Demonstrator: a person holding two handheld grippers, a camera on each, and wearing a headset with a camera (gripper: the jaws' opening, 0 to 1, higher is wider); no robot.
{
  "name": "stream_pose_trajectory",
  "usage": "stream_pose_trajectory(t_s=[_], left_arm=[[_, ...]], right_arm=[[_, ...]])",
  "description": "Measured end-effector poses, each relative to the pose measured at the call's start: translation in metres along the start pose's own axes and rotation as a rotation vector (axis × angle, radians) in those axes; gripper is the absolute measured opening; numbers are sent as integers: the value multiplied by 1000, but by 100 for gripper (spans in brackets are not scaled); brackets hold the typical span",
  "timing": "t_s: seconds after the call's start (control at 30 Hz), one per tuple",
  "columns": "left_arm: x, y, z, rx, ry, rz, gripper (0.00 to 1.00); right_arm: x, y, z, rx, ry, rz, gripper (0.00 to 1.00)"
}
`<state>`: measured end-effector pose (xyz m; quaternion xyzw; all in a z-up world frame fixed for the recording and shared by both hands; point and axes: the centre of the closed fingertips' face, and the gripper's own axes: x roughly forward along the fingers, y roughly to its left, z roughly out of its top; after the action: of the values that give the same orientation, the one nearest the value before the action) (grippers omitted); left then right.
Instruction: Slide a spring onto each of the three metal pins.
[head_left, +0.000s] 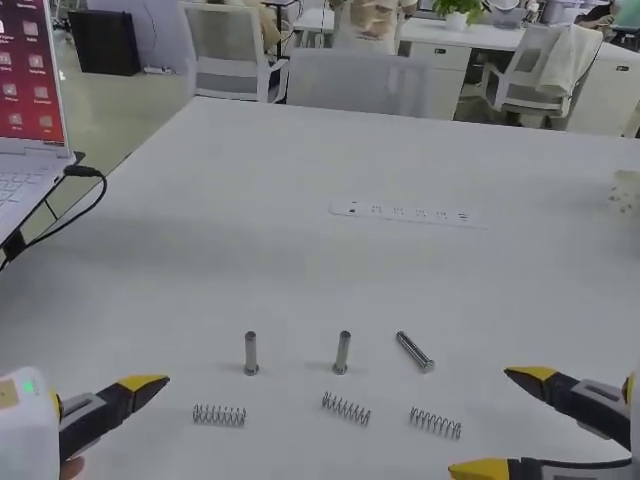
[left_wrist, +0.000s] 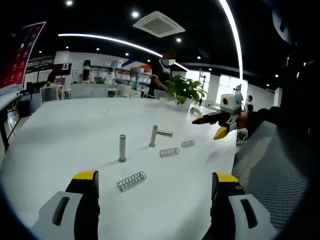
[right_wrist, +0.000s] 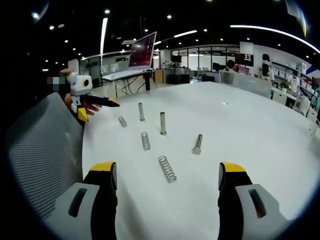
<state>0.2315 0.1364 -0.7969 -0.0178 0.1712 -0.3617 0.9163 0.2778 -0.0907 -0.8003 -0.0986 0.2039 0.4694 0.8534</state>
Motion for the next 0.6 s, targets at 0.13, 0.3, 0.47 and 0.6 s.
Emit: stream_pose_trajectory(t_s=[0.13,0.3,0.47,0.6], left_arm=[[-1,0,-1,-1,0,2,90],[-3,1,0,-4,-5,4,90],[-4,1,-1,-7,-6,6,90],[-4,1,-1,-8,-5,9,90]], right_arm=[[-1,-1,-1,-13,14,-4,83],[-1,-3,1,-23,22,-2,83],[0,-10,8,-38,23,-1,83],[4,-19,15,-34,19,-8,81]])
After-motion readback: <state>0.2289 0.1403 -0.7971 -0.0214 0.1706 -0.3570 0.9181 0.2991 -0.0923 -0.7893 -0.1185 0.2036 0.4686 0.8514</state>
